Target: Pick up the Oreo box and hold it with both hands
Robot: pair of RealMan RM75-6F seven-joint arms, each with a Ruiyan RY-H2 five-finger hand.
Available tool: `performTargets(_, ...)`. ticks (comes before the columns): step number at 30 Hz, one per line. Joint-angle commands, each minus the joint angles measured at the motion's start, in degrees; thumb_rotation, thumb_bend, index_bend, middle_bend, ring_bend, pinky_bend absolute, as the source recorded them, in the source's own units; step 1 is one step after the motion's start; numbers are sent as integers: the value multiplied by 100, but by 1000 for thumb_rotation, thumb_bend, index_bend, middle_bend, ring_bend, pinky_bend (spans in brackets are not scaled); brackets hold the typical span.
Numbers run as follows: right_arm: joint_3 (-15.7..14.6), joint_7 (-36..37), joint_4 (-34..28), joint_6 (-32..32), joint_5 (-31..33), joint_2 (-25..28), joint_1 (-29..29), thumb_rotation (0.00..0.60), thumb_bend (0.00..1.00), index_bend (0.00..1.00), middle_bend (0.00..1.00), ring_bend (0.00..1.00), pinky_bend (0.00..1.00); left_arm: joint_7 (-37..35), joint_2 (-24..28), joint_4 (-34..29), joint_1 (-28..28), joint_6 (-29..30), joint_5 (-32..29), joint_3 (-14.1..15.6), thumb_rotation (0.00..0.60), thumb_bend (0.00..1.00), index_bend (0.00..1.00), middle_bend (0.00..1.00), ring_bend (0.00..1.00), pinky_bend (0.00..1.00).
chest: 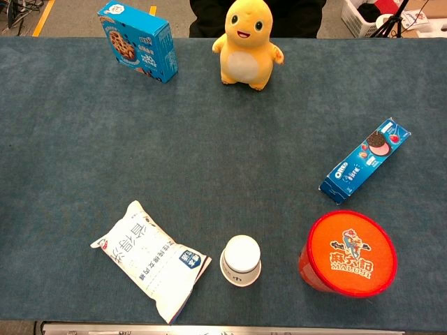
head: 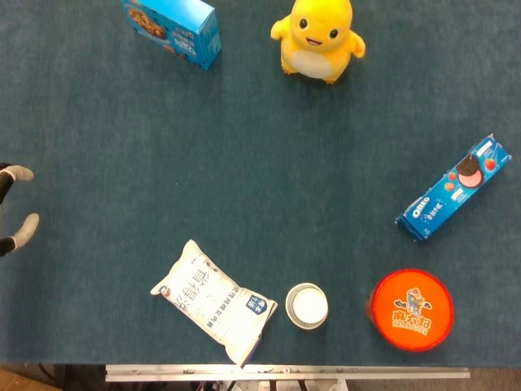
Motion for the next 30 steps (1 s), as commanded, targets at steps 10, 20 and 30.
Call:
performTargets(10,0,66,-13,-10,-1,22,2,600,224,366,292,335,411,-9,-57,38,-10,-41,-20,7,600,221,359,382,230,441)
performTargets(20,-100,100,-482,-384,-38,515,129,600,176,365,292,333,412,-52,-103,82,1,-37,7,31,600,221,359,385,230,441)
performTargets(30,-47,-879,-1145,-1330,508,1092,592,600,0,318,247,226,340,-80,-172,131,2,-63,-3,47,600,221,359,386,230,441)
